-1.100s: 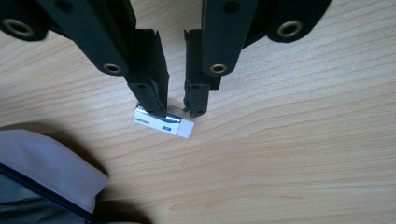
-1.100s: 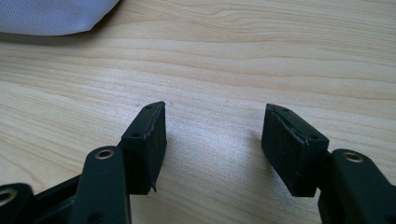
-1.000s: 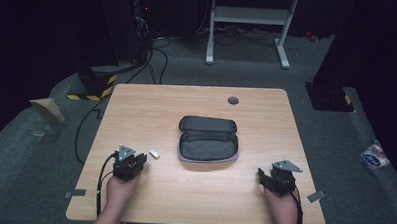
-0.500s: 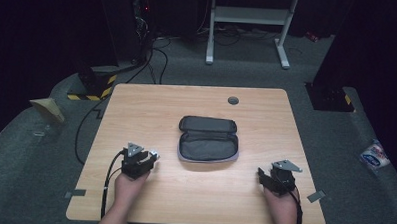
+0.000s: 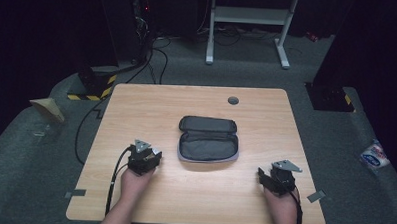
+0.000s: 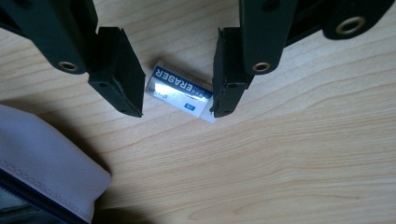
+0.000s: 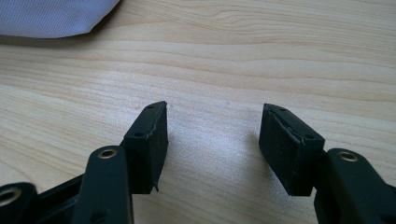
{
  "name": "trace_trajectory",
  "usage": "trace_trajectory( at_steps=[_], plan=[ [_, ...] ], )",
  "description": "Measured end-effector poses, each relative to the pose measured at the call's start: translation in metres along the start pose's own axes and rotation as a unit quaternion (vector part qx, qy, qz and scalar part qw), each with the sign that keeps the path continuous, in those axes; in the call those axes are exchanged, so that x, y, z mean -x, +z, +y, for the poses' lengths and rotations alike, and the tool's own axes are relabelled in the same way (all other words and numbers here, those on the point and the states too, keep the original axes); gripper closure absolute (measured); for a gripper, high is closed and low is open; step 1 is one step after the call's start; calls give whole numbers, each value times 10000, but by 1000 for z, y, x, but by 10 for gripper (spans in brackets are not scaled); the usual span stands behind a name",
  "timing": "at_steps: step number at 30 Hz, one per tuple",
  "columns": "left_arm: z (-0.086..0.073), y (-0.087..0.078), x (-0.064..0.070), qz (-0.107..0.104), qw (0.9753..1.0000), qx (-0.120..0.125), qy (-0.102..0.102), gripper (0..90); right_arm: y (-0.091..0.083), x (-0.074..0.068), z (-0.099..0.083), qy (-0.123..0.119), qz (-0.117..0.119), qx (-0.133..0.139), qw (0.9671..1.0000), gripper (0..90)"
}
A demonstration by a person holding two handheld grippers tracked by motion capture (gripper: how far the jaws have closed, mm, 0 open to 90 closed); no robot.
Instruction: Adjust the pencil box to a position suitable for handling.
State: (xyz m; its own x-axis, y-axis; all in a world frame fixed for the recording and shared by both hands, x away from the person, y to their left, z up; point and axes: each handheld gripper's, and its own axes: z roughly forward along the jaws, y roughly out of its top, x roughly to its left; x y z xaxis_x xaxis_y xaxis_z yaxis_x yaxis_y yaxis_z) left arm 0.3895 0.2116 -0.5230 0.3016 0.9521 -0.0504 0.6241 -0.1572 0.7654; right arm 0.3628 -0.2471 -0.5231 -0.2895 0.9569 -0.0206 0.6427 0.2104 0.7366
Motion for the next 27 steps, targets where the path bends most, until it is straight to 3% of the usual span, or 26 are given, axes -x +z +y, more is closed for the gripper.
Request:
trace_trajectory(
  at_steps=[3, 5, 9, 18, 27],
  plan=[
    [2, 2, 2, -6, 10000, -7, 51, 541, 0, 0, 0, 1, 2, -1, 10000, 419],
    [2, 4, 2, -13, 10000, 28, -45, 543, 0, 0, 0, -11, -3, 6, 10000, 421],
    [3, 5, 1, 48, 10000, 3, -49, 517, 0, 0, 0, -5, -9, 5, 10000, 421],
    [6, 11, 4, 424, 9990, -145, -25, 426, 0, 0, 0, 10, -8, -5, 10000, 422],
    [4, 9, 4, 349, 9993, -132, 54, 460, 0, 0, 0, -1, -11, -1, 10000, 423]
  ],
)
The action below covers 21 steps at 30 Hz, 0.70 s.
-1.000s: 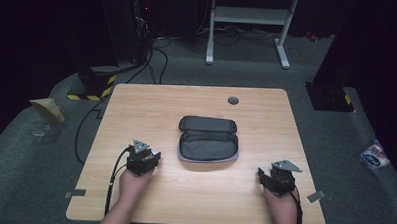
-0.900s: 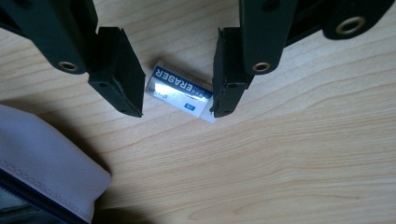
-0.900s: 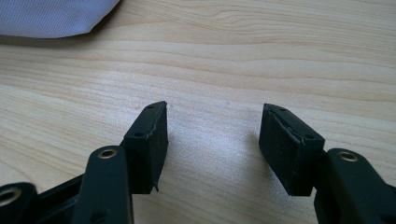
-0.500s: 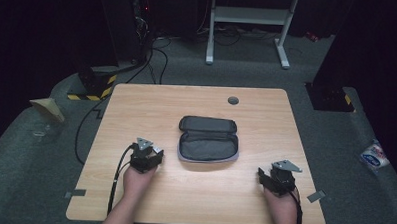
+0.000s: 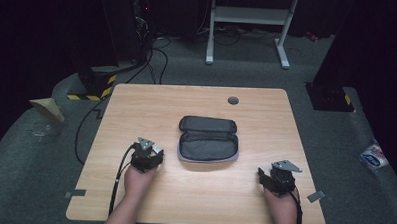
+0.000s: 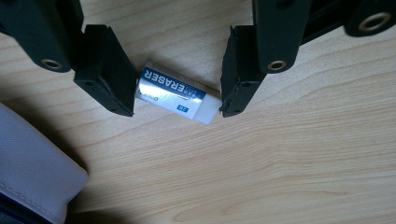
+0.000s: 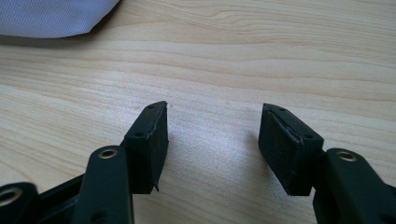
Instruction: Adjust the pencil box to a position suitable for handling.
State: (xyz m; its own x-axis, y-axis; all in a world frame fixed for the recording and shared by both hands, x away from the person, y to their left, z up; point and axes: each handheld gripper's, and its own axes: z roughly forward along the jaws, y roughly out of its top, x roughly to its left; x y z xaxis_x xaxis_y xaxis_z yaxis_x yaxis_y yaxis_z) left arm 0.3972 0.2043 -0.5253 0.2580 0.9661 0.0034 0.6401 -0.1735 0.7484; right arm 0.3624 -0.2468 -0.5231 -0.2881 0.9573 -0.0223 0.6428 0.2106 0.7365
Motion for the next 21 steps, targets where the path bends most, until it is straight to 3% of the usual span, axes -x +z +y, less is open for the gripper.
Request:
trace_trajectory(
  at_steps=[9, 11, 13, 21],
  plan=[
    [-5, -6, -1, -131, 9998, -19, 145, 460, 0, 0, 0, 0, 0, 0, 10000, 424],
    [-9, -11, 0, -292, 9993, -21, 251, 459, 0, 0, 0, 5, 3, -3, 10000, 425],
    [-12, -16, 3, -309, 9986, -62, 423, 457, 0, 0, 0, 14, 3, -5, 10000, 425],
    [-22, -34, 2, -391, 9984, -70, 405, 452, -1, 0, -1, 14, -9, 2, 10000, 431]
  ],
)
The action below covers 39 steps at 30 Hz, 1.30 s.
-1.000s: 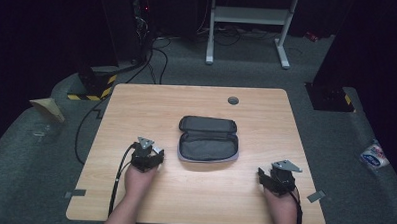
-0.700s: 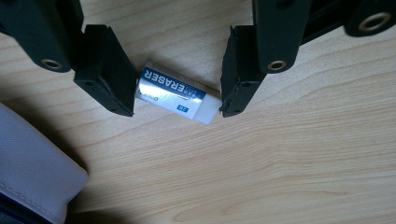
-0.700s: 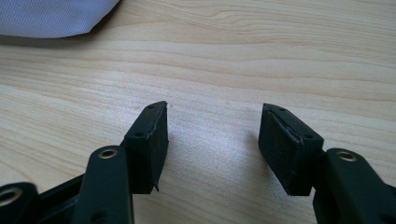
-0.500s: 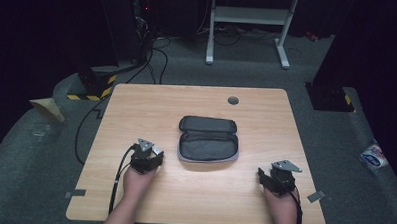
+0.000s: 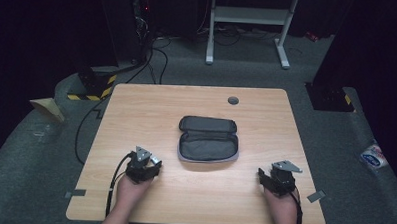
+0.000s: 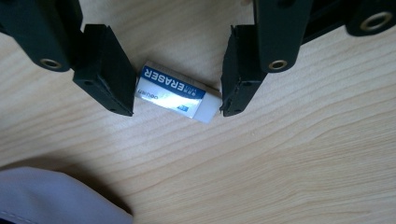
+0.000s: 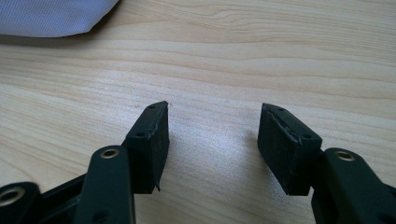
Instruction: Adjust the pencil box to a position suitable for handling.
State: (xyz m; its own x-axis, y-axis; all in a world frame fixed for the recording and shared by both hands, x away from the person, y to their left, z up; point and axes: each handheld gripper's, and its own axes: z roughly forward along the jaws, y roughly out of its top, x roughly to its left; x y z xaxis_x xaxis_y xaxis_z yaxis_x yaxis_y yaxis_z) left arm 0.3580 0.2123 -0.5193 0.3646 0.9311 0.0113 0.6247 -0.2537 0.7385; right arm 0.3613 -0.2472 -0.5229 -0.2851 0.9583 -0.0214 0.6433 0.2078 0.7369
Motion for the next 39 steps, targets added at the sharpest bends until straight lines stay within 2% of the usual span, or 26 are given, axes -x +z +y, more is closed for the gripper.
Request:
trace_trajectory(
  at_steps=[3, 7, 12, 15, 18, 20, 24, 30, 33, 36, 39],
  plan=[
    [-2, -8, 1, 27, 9999, 106, -110, 418, 0, 0, 0, 1, 8, -1, 10000, 433],
    [-7, -13, 2, -64, 9995, 75, -298, 369, 0, 0, 0, -3, 10, 1, 10000, 433],
    [-5, -3, 2, -67, 9993, -71, -370, 361, 0, 0, 0, 2, 21, 1, 10000, 434],
    [-2, 2, 4, -88, 9992, -53, -387, 373, 0, 0, 0, -6, 14, 2, 10000, 434],
    [1, 6, 8, -130, 9992, 48, -372, 407, 0, 0, 0, -8, 11, 3, 10000, 435],
    [5, 11, 11, -120, 9996, -2, -245, 432, 0, 0, 0, -8, 11, 2, 10000, 435],
    [10, 17, 18, -137, 9999, 48, -33, 460, 0, 0, 0, -8, 12, 3, 10000, 436],
    [1, 5, 14, -137, 9998, 138, -25, 507, 0, 0, 0, -9, 21, 3, 10000, 437],
    [-4, -2, 12, -101, 9997, 111, 184, 525, 0, 0, 0, -8, 23, 3, 10000, 437],
    [-6, -2, 10, -177, 9995, 190, 165, 554, 0, 0, 0, -10, 25, 4, 10000, 439],
    [-7, 1, 12, -85, 9996, 179, 194, 567, 0, 0, 0, -8, 28, 2, 10000, 439]
  ],
)
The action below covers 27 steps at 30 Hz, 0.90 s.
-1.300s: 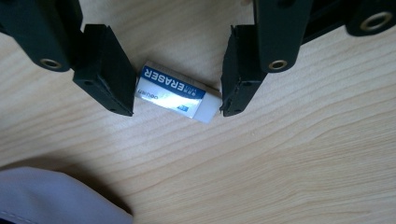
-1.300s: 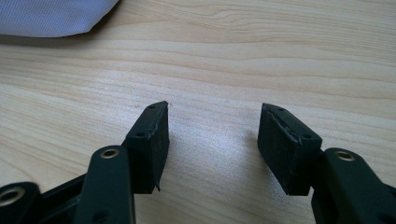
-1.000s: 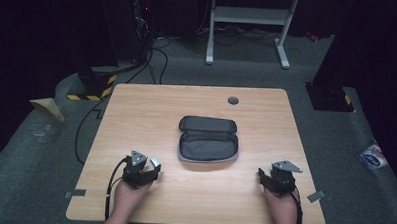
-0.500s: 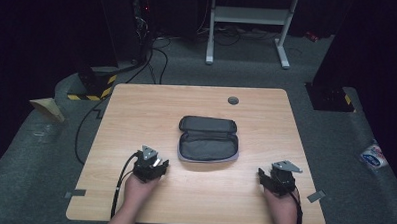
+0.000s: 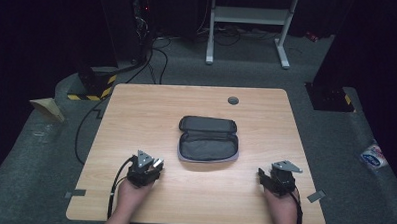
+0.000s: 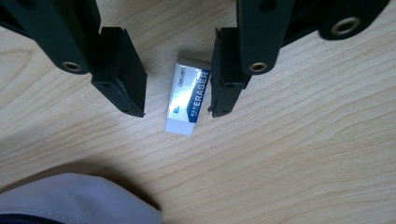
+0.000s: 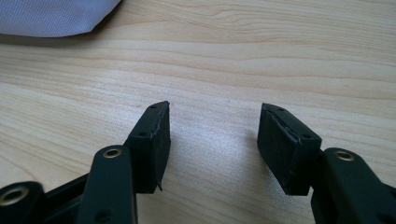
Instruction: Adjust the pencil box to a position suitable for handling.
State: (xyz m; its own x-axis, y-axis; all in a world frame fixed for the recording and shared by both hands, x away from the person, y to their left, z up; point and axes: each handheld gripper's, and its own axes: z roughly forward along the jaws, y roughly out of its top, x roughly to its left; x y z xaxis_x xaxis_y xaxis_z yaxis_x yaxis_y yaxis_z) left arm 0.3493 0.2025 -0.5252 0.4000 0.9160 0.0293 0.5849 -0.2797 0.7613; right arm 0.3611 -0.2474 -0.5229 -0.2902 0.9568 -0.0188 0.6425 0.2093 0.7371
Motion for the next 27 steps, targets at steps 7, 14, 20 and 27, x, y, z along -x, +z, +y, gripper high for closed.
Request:
trace_trajectory(
  at_steps=[7, 14, 20, 27],
  plan=[
    [2, 3, 2, 33, 10000, 7, -11, 579, 0, 0, 0, -12, 31, 5, 10000, 439],
    [3, 4, 0, -66, 10000, 5, -66, 639, 0, 1, 0, -16, 40, 6, 10000, 439],
    [1, 2, 0, -44, 9999, 31, -109, 727, 0, 1, 0, -15, 43, 5, 10000, 439],
    [0, -1, 1, -69, 9999, 72, -129, 730, 0, 0, -1, -6, 49, 0, 10000, 439]
  ],
)
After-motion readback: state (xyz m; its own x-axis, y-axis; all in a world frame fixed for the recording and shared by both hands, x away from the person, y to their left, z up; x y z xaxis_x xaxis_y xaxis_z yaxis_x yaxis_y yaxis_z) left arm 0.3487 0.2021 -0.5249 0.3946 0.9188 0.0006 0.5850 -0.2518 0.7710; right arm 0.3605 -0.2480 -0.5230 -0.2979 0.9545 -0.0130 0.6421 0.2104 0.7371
